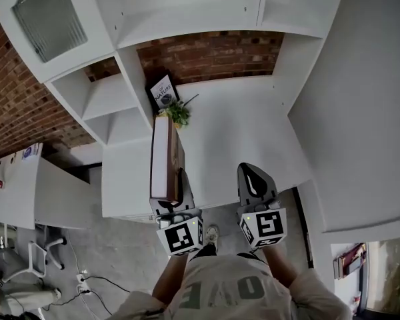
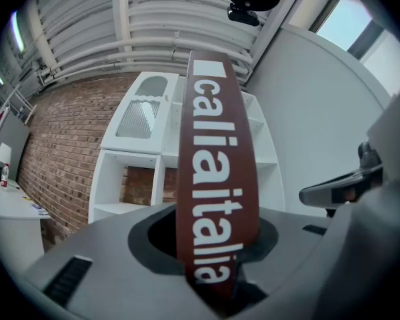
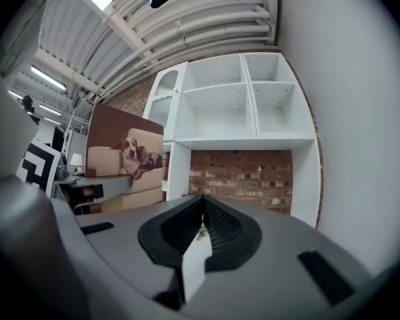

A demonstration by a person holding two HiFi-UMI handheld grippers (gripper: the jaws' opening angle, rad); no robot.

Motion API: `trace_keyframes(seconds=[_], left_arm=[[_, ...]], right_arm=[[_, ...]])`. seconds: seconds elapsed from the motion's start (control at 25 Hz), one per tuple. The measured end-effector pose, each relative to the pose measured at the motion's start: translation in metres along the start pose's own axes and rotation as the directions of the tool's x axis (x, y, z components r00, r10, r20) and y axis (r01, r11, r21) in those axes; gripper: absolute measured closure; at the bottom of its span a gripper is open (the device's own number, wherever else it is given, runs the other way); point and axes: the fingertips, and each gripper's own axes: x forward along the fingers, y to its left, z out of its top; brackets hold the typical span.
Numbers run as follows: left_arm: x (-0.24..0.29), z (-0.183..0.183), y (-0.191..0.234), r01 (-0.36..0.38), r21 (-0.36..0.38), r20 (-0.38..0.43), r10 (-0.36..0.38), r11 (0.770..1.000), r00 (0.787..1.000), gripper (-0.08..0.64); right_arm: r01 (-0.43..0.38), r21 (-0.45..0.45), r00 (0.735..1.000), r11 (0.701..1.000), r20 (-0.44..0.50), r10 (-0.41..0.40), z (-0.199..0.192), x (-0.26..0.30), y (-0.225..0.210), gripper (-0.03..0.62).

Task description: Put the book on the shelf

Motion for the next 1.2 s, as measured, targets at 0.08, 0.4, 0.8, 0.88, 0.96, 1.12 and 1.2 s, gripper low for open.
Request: trace_keyframes(seconds=[0.08,0.4,0.8,0.88,0.96,1.12,1.2], left_arm=[[0.021,-0.002,0.003,0.006,-0.003,-0.003,-0.006,1.000,1.000,0.405],[0.052,-0.007,-0.004,-0.022,-0.027,-0.059,0.020,0.999,0.998,0.405],[0.065,-0.003,0.001,-0.119,-0.029,-0.091,0.115,0.993,0.989,0.405],[0.068,-0.002,0.000,-0.129,-0.024,-0.093,0.126,0.991,0.988,0.405],[0.070,-0.004,0.000,-0.136,-0.008,-0.117,0.135,0.991,0.984,0.405],[0.077,0.005,0.003,-0.148,-0.014,-0.140,0.145,0.989,0.980,0.405],[0.087,0.021,0.001,-0.135,-0.005,-0.133,0.134,0.991,0.982,0.405]], right_arm=[[0.002,-0.005,1.000,1.000,0.014,-0.002,0.009,0.022,-0.003,0.577],[-0.047,0.020,0.998,0.999,0.036,0.047,0.014,0.067,-0.016,0.577],[-0.132,0.024,0.989,0.991,0.072,0.130,0.034,0.098,-0.020,0.577],[-0.135,0.018,0.988,0.991,0.077,0.133,0.035,0.099,-0.023,0.577],[-0.135,0.029,0.988,0.990,0.076,0.132,0.033,0.099,-0.026,0.577],[-0.134,0.039,0.988,0.990,0.082,0.130,0.036,0.100,-0.029,0.577],[-0.135,0.034,0.988,0.990,0.084,0.132,0.040,0.099,-0.032,0.577]])
